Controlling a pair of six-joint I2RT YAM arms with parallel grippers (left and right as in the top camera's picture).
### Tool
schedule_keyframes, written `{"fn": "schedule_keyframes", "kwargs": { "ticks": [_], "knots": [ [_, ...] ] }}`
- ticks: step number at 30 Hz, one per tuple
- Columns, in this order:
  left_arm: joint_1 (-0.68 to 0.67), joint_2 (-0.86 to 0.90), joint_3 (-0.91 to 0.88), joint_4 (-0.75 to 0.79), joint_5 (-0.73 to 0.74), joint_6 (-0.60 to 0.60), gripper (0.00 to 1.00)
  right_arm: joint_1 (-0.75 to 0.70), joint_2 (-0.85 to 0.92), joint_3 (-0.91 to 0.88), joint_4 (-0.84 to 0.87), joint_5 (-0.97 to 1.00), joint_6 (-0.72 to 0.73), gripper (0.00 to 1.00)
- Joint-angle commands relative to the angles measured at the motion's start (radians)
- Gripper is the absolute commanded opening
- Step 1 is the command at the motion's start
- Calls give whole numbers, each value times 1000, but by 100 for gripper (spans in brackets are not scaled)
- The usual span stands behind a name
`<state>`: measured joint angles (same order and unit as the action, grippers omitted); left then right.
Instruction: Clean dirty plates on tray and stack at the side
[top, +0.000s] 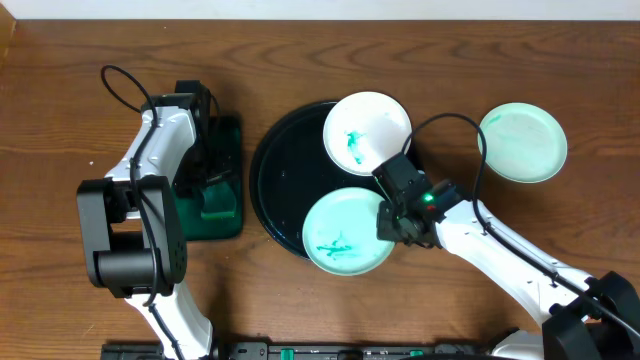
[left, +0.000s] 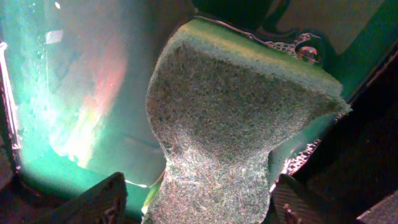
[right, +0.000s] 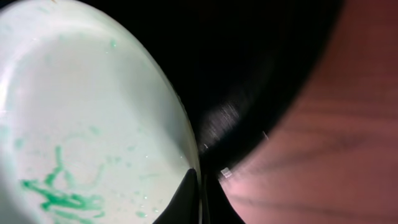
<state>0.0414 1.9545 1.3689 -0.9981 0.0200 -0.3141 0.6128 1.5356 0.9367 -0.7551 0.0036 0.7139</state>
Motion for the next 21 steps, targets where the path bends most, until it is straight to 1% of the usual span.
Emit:
{"fn": "schedule_keyframes", "kwargs": {
  "ticks": [1, 3, 7, 14, 17, 19, 20, 21],
  "knots": [
    [3, 8, -2, -6, -4, 3, 74, 8, -19, 18, 51, 24, -53, 1],
    [3, 8, -2, -6, -4, 3, 70, 8, -19, 18, 84, 26, -73, 1],
    [3, 8, -2, -5, -4, 3, 58, -1, -2, 18, 145, 35, -108, 2],
    [3, 8, -2, -4, -5, 3, 57, -12, 129, 18, 253, 20, -140, 1],
    [3, 8, -2, 2, -5, 4, 47, -11, 180, 18, 277, 16, -140, 1],
    [3, 8, -2, 10, -5, 5, 46, -10, 199, 18, 283, 10, -141, 1],
    [3, 8, -2, 19, -5, 8, 41, -10, 201, 18, 284, 3, -147, 1],
    [3, 8, -2, 26, -5, 8, 33, -10, 202, 18, 284, 3, -148, 1]
  ]
}}
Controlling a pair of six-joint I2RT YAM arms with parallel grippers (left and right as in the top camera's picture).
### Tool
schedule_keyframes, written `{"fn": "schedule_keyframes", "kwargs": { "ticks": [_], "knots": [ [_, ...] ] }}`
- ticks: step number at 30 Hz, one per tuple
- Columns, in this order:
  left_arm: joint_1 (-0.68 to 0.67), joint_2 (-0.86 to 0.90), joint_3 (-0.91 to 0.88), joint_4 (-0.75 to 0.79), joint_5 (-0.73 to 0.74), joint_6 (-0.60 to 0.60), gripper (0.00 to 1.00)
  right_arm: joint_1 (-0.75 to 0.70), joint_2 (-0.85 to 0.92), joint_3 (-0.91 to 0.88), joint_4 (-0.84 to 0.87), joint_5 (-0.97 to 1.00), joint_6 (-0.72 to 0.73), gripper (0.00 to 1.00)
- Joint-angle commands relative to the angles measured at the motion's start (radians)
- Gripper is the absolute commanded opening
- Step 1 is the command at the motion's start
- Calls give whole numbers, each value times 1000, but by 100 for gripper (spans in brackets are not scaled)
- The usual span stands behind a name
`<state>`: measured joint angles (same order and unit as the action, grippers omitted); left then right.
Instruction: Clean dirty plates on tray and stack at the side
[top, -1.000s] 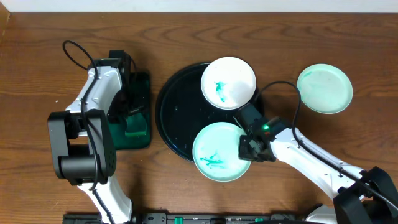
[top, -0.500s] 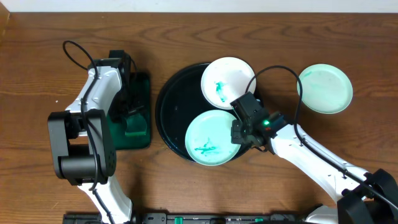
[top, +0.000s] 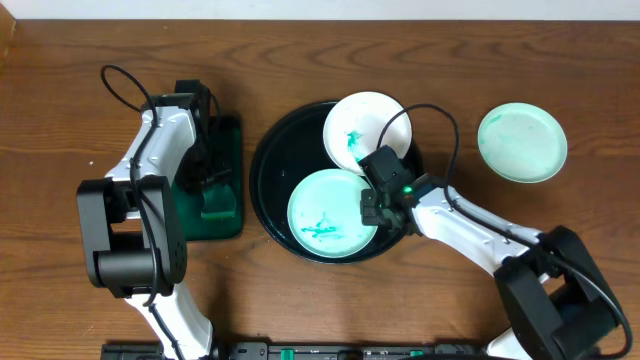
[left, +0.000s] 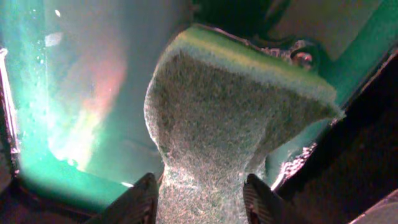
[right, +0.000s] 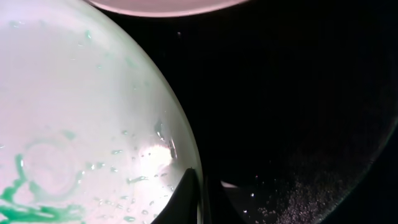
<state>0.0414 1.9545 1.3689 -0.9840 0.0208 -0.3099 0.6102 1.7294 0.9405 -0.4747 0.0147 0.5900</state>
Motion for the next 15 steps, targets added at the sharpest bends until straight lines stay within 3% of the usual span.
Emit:
{"fn": "schedule_keyframes", "kwargs": {
  "ticks": [1, 4, 7, 8, 9, 10, 12, 15],
  "knots": [
    [3, 8, -2, 19, -5, 3, 25, -7, 8, 14, 4, -10, -31, 1],
    [3, 8, -2, 33, -5, 3, 8, -7, 7, 14, 2, -17, -31, 1],
    [3, 8, -2, 36, -5, 3, 8, -7, 7, 14, 2, -20, -31, 1],
    [3, 8, -3, 37, -5, 3, 17, -7, 7, 14, 1, -20, -31, 1],
    [3, 8, -5, 37, -5, 3, 43, -7, 7, 14, -1, -20, -31, 1],
    [3, 8, -7, 34, -6, 3, 52, -7, 7, 14, -2, -21, -31, 1],
    [3, 8, -17, 32, -6, 3, 60, -7, 7, 14, -9, -21, -31, 1],
    [3, 8, -39, 44, -6, 3, 60, -7, 7, 14, -16, -22, -38, 1]
  ]
}}
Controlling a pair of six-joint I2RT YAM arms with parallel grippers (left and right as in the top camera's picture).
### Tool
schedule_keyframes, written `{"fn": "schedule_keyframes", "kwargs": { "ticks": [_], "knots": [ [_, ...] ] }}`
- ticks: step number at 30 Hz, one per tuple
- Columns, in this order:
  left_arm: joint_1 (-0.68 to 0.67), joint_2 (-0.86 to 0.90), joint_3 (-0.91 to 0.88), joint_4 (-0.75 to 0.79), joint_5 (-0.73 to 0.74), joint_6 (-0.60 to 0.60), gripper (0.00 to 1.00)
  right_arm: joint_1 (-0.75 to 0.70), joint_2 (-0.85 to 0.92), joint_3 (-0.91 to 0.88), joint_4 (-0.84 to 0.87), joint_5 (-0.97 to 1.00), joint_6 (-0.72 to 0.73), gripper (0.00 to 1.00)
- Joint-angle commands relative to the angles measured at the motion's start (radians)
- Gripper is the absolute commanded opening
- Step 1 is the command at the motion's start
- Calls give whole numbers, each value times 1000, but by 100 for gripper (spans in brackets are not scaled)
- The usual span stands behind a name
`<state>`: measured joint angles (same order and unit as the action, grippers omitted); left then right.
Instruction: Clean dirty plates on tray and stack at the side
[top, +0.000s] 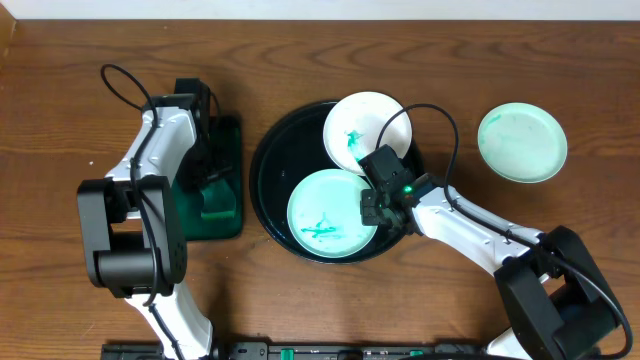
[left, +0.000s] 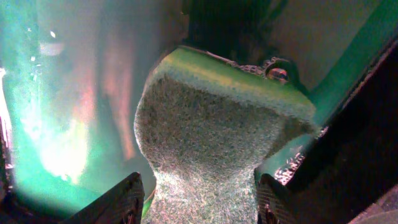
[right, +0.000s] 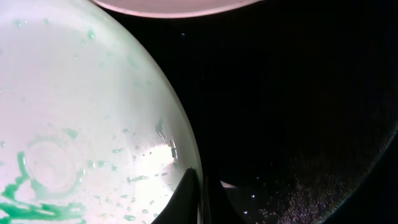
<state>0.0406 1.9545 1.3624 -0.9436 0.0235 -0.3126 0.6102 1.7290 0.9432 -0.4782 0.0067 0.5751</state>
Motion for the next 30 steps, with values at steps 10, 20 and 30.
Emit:
{"fn": "schedule_keyframes", "kwargs": {
  "ticks": [10, 20, 30],
  "knots": [
    [4, 11, -93, 68, -7, 6, 19, -7, 8, 11, -20, -19, -34, 1],
    [4, 5, -83, 60, 49, 28, 7, -7, 8, 11, -35, -24, -34, 1],
    [-3, -226, -64, 40, 48, 32, 7, -7, 8, 11, -34, -27, -34, 1]
  ]
}}
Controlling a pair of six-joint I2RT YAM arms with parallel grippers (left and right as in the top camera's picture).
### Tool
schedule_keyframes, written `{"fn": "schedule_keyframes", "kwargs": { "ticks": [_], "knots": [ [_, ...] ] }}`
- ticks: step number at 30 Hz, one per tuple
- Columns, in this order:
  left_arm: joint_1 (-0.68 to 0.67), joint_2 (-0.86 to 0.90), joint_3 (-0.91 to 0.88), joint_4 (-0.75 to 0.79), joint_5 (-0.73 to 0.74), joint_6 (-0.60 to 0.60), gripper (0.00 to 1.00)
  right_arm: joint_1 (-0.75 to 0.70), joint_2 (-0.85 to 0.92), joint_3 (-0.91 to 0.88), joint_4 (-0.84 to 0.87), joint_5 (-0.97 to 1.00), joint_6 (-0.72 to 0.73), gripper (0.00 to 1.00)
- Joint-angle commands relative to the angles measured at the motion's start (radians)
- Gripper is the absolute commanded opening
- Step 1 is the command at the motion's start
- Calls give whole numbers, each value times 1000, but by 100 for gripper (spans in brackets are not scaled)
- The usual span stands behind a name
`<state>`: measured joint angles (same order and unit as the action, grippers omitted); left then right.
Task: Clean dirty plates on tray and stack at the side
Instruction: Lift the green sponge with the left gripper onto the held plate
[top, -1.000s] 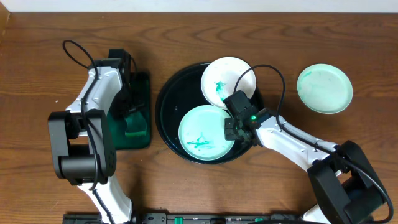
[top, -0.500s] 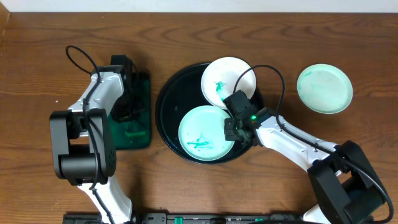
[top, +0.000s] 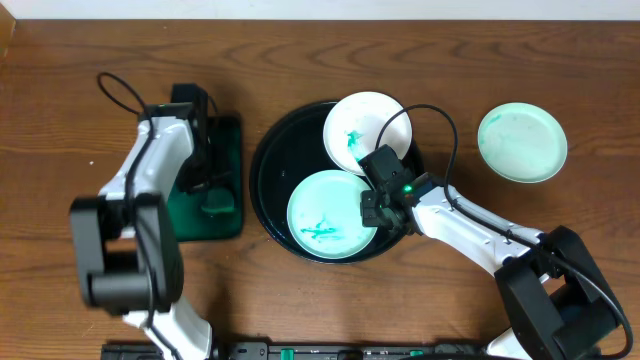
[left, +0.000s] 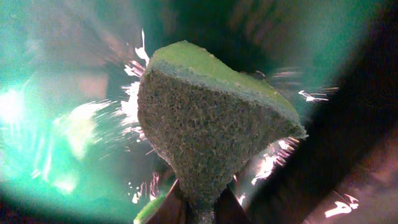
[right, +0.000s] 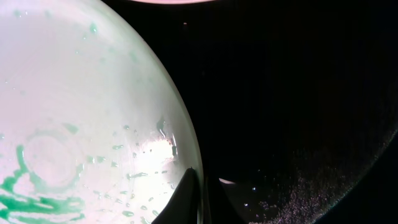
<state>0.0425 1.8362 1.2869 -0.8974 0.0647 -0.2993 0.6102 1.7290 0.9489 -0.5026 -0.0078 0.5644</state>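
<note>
A mint plate (top: 325, 215) smeared with green marks lies in the black tray (top: 275, 160). My right gripper (right: 203, 198) is shut on its right rim, seen from above as right gripper (top: 374, 208). A white plate (top: 367, 130) with green smears sits at the tray's far side. One mint plate (top: 522, 143) rests on the table to the right. My left gripper (left: 199, 210) is shut on the green scouring sponge (left: 208, 130) and holds it above the green tub (top: 228, 140). The left wrist view is blurred by motion.
The green tub's wet floor (left: 50, 124) fills the left wrist view behind the sponge. The tray's dark wet bottom (right: 298, 93) lies right of the held plate. Bare wooden table (top: 450, 60) surrounds the tray and the tub. Cables loop off both arms.
My left gripper's fingers stood apart beside the sponge's neck and are now pinched tight on it, and the sponge is up off the tub floor. The right gripper and the plates are unchanged.
First my right gripper held the mint plate at the tray's front right edge, overhanging the table, while my left fingers stood wide around the sponge in the tub. Then the plate lay inside the tray. The left fingers stayed around the sponge and now grip it, raised.
</note>
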Motion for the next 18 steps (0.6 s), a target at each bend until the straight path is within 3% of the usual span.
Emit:
{"fn": "schedule_keyframes", "kwargs": {
  "ticks": [1, 18],
  "knots": [
    [-7, -134, 11, -6, 6, 23, 7, -7, 8, 6, -10, -13, -23, 1],
    [-29, -209, 11, -6, 7, 33, 7, -7, 7, 6, -6, -13, -23, 1]
  ]
}}
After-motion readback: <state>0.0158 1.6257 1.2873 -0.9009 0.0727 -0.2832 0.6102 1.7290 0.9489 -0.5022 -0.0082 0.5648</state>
